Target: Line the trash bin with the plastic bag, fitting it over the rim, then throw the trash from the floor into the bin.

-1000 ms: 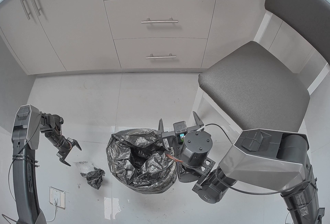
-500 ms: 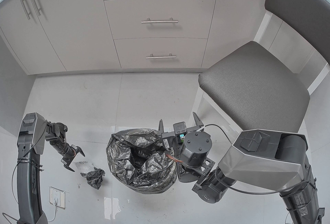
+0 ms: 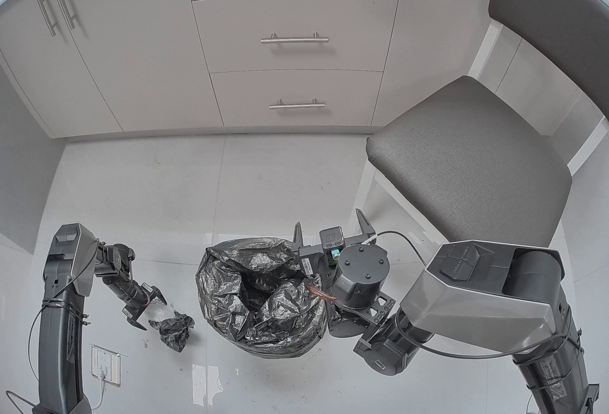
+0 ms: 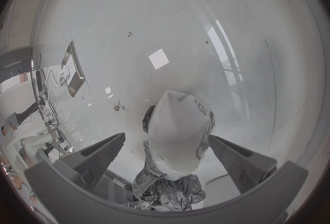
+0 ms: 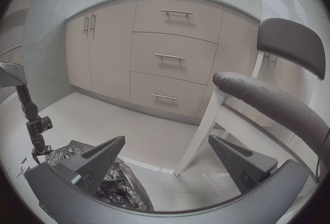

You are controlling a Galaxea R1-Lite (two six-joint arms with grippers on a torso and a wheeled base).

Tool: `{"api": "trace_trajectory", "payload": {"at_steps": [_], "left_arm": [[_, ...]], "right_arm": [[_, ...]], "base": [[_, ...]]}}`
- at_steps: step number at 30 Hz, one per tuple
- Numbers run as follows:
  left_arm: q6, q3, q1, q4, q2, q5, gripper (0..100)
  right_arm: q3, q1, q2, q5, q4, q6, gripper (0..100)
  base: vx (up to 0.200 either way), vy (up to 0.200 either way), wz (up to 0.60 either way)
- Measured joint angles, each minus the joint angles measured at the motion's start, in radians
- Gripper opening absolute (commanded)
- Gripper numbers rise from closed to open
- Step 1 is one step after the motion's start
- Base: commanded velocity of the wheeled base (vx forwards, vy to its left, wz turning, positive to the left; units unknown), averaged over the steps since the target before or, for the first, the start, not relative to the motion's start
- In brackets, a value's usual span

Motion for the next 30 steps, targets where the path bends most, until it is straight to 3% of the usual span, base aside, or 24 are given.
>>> {"api": "trace_trajectory", "payload": {"at_steps": [7, 8, 20, 30], "left_arm": [[0.006, 0.000, -0.002, -0.021, 0.016, 0.000, 100], [0.006, 0.000, -0.003, -0.022, 0.018, 0.000, 0], [0.003, 0.000, -0.014, 0.000, 0.000, 0.001, 0], [-0.005, 0.001, -0.032, 0.211, -0.149, 0.000, 0]], "right_arm": [[-0.003, 0.000, 0.004, 0.000, 0.000, 0.000, 100], [-0.003, 0.000, 0.005, 0.000, 0.000, 0.000, 100], [-0.004, 0.000, 0.007, 0.000, 0.000, 0.000, 100], [-0.004, -0.001, 0.007, 0.000, 0.000, 0.000, 100]], "base": [[0.000, 0.000, 0.00], [0.000, 0.000, 0.00], [0.000, 0.000, 0.00], [0.000, 0.000, 0.00]]}}
